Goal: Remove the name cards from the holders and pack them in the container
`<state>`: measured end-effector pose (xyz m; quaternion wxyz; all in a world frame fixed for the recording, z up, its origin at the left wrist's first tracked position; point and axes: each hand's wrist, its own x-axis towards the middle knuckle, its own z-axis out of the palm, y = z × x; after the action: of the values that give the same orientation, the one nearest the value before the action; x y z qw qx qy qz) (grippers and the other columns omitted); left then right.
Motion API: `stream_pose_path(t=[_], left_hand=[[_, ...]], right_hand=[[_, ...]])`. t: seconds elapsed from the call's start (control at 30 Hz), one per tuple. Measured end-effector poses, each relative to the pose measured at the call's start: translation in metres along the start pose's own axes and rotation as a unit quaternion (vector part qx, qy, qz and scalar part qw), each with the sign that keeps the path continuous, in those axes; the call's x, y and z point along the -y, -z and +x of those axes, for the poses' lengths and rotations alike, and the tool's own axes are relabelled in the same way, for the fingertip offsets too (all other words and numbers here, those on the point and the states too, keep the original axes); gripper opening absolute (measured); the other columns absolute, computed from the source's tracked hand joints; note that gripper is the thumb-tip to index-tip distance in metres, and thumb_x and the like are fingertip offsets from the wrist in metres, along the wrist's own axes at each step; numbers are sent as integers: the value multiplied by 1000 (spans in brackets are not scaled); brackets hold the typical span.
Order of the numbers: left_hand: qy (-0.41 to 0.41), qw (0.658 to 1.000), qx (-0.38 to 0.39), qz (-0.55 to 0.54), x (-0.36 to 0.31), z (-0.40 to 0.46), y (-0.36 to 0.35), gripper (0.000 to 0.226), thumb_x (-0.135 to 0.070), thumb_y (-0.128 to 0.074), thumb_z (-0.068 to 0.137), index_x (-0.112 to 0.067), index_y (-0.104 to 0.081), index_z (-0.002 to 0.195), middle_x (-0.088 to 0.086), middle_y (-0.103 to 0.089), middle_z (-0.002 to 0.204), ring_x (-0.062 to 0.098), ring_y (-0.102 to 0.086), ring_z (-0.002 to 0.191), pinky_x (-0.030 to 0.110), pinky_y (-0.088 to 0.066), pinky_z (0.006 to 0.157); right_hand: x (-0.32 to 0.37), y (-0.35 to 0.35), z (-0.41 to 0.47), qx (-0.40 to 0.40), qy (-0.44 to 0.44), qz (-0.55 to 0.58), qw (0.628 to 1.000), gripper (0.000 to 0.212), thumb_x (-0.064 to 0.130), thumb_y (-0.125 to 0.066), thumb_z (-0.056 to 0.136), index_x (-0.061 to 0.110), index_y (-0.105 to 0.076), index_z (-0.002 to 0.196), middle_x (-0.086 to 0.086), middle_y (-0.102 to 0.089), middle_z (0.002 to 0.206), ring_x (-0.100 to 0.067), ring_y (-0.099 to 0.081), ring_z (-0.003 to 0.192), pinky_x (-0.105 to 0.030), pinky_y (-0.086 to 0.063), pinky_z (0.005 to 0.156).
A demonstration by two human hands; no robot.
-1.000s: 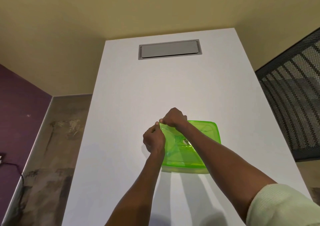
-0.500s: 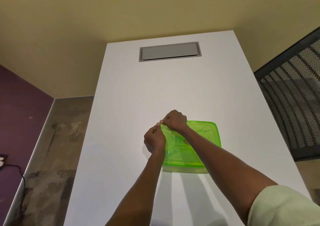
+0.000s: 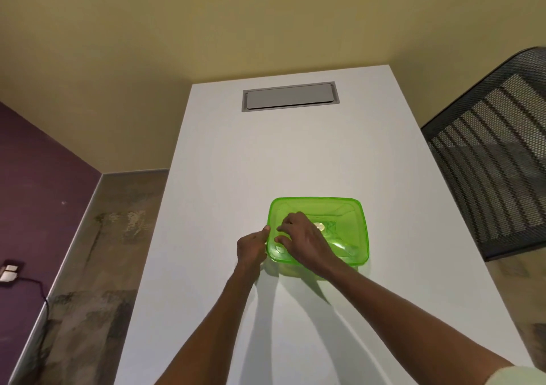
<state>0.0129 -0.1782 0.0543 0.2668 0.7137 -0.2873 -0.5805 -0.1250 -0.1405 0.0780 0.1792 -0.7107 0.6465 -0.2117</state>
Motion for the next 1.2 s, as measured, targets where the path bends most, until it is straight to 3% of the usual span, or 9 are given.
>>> stream_pose_path(t=[0.1, 0.23, 0.4, 0.57, 0.67, 0.8, 0.87, 0.97, 1.2], left_hand=[[15, 999, 17, -25, 12, -12, 6, 19, -21, -78, 78, -4, -71, 75, 11, -59, 69, 20, -53, 60, 30, -50, 59], [32, 996, 46, -71, 24, -28, 10, 24, -1, -75, 78, 9, -70, 100, 19, -63, 81, 25, -57, 76, 41, -56, 85], [10, 998, 14, -68, 30, -35, 10, 30, 2, -74, 79, 9, -68, 107, 27, -71, 98, 31, -68, 85, 45, -57, 90], [-34, 998, -49, 24, 30, -39, 5, 25, -8, -75, 78, -2, -74, 103, 18, -75, 90, 25, -69, 70, 41, -60, 85], [-46, 993, -70, 87, 30, -42, 5, 25, -13, -75, 77, -7, -76, 101, 14, -76, 91, 26, -73, 80, 39, -58, 87], [-31, 998, -34, 33, 25, -48, 7, 20, -4, -76, 78, 3, -74, 96, 23, -74, 91, 29, -70, 78, 47, -57, 90], [-58, 995, -41, 77, 22, -49, 8, 17, -9, -77, 79, 0, -75, 93, 23, -74, 92, 32, -70, 83, 46, -55, 92], [-118, 971, -81, 193, 14, -59, 5, 42, -18, -76, 80, -1, -67, 118, 18, -69, 117, 31, -63, 112, 36, -47, 101], [-342, 893, -85, 279, 19, -94, -26, 45, -6, -66, 85, 0, -55, 127, 16, -57, 127, 30, -52, 123, 31, -37, 104]], right_hand=[[12, -7, -26, 37, 42, -51, 997, 23, 28, -62, 88, 7, -69, 94, -10, -64, 100, -29, -57, 96, -40, -52, 72], [22, -12, -52, 14, 110, -141, 984, 28, 7, -46, 83, 7, -67, 101, -9, -63, 86, -27, -59, 78, -37, -52, 56], [32, -24, -65, 38, 159, -247, 955, 30, 2, -40, 77, 8, -68, 86, -7, -57, 75, -22, -52, 69, -34, -48, 60], [32, -30, -63, 44, 151, -234, 959, 18, 3, -52, 76, 5, -68, 86, -7, -57, 81, -24, -54, 73, -33, -49, 64], [34, -24, -63, 41, 154, -211, 964, 7, 9, -64, 73, 12, -70, 75, -3, -58, 78, -21, -55, 72, -31, -49, 60], [28, -15, -65, 46, 129, -162, 977, 23, 9, -44, 90, 7, -66, 97, -7, -58, 93, -24, -55, 83, -37, -52, 61], [24, -13, -65, 48, 99, -104, 989, 32, 15, -31, 98, 5, -59, 109, -11, -55, 102, -26, -53, 90, -42, -51, 68], [15, -7, -64, 48, 86, -66, 993, 32, 9, -35, 95, 1, -57, 118, -18, -58, 111, -31, -55, 99, -44, -52, 76], [-27, 13, -80, -103, -82, 3, 991, 6, 2, -58, 87, 5, -64, 86, -10, -56, 91, -26, -53, 87, -39, -48, 70]])
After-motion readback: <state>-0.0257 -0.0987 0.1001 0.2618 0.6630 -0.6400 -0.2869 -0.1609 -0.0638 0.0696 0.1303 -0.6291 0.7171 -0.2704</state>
